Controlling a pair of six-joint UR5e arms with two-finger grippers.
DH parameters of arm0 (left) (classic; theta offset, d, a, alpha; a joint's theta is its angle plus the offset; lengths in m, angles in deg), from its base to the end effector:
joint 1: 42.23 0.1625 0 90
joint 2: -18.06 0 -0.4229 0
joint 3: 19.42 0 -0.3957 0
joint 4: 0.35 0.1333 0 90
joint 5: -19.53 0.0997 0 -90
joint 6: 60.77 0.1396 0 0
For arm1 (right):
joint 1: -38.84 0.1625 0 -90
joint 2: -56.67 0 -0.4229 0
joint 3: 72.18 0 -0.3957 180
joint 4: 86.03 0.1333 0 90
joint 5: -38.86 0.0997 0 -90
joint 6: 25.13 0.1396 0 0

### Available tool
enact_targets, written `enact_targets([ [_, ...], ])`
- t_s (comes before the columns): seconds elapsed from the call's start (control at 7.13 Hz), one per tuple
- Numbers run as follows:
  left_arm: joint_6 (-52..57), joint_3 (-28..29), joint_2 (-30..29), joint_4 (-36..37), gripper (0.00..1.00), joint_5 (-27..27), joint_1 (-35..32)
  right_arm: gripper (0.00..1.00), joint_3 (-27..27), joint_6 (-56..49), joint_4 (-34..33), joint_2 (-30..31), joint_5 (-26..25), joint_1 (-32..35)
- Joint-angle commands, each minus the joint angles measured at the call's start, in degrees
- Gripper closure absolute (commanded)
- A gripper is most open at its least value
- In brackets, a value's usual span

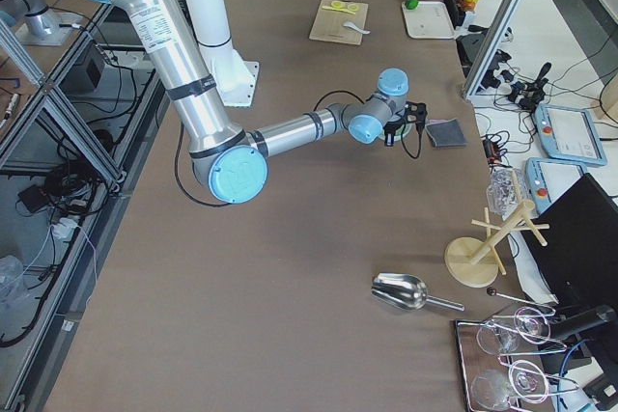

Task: Place spoon in bowl
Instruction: 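Move the left gripper above the white spoon while the right approaches the bowl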

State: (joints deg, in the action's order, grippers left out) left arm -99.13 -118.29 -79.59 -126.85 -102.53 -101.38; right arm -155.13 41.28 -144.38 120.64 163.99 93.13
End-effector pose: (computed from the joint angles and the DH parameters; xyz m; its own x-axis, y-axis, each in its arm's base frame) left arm 0.2518 -0.5370 0.4606 0.5914 0.3057 -0.7461 0.0747 0.9006 0.4282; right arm -0.3722 -0.6085 0.4092 0.5012 0.1364 0.8545 -0.2225 0.9746 -0.0251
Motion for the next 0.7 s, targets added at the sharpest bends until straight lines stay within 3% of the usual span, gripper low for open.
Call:
enact_targets([
  [0.0, 0.04, -0.19, 0.01, 0.02, 0.02, 0.07, 0.0, 1.0, -5.19, 12.65, -0.36, -2.08, -8.61, -9.67],
  [0.14, 0.04, -0.27, 0.01, -0.07, 0.02, 0.16, 0.26, 1.0, -5.55, 16.61, -2.62, -4.79, -12.07, -13.03],
  [0.42, 0.13, 0.08, -0.17, -0.07, 0.02, 0.33, 1.75, 1.0, -5.56, 21.81, -15.08, -13.48, -16.99, -19.45],
  [0.56, 0.13, -0.01, -0.26, -0.07, 0.02, 0.33, 2.37, 1.0, -5.56, 22.01, -15.21, -14.21, -18.94, -21.92],
])
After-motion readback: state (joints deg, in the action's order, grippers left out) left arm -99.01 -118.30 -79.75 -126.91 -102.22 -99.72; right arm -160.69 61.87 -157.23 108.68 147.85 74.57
